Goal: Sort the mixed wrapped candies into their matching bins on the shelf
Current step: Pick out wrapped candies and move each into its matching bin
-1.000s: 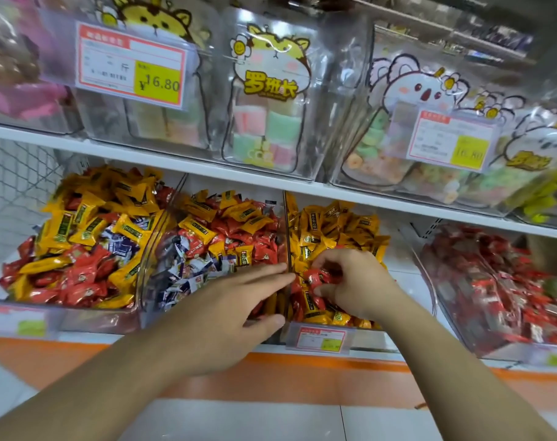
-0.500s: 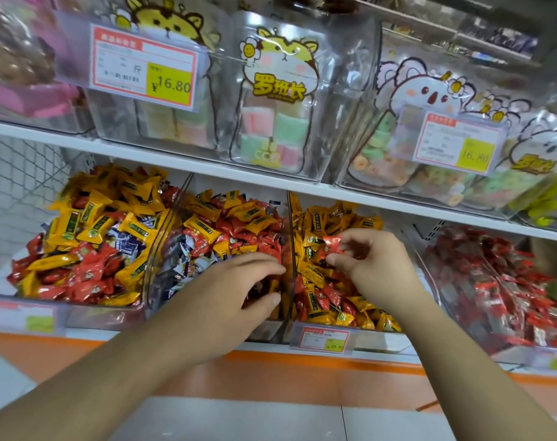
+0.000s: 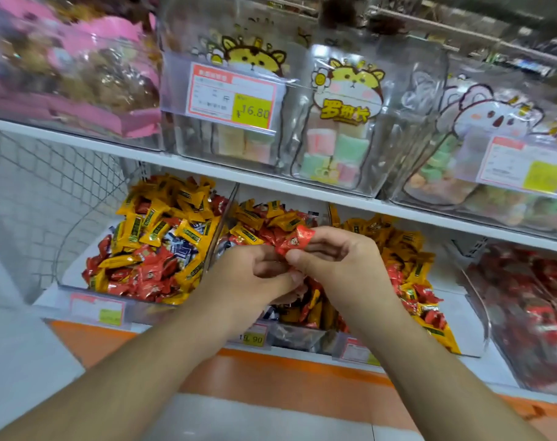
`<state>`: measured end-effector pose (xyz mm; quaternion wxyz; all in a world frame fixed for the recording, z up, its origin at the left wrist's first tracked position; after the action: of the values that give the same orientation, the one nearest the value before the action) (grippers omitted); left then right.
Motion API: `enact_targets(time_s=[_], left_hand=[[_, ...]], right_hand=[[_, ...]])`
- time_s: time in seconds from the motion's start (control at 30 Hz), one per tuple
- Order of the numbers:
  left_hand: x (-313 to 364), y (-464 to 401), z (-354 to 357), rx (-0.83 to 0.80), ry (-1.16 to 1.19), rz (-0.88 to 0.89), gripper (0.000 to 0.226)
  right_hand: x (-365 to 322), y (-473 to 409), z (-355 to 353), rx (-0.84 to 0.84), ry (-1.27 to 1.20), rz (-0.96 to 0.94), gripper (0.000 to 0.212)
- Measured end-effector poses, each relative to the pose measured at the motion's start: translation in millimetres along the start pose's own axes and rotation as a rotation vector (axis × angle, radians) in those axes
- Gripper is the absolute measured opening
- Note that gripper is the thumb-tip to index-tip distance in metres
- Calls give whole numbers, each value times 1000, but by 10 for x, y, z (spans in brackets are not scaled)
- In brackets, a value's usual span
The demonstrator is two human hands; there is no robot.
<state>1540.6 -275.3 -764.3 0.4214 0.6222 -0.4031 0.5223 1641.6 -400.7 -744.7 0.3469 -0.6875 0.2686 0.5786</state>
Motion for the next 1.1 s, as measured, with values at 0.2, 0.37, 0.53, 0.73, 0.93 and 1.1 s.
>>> enact_targets(time_s=[0.2,0.37,0.53,0.73,0.93,1.1], left_hand=[[-29,52,-536,160,-447,8,13],[-34,139,-1276,470,-861,2,11],[-128,117,-1697,560,-850,-57,24],[-73,100,-1599,566,-914,23,40],[13,55,-1226,331,-875,168,37],[45,50,-645,119,-997,287,45]], right_hand=[[-3,-69,260,22,-3,16,12],[-21,-140,592,-34,123,-17,11],[4,-311,1107,-154,177,-27,7],[127,-243,1088,-184,434,-36,44],[124,-77,304,-68,571,-53,37],[108,-81,-568,118,587,-33,46]])
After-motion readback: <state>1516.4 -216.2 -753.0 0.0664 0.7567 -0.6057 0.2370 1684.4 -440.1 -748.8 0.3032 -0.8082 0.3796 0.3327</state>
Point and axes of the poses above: each hand's wrist, its own y-axis away from the middle knuckle, its own z-axis out of the palm, x = y × z, the point moved 2 cm from there along -y, towards the middle knuckle, and after that the axes turned 7 degrees about -y, right-handed, at the moved point
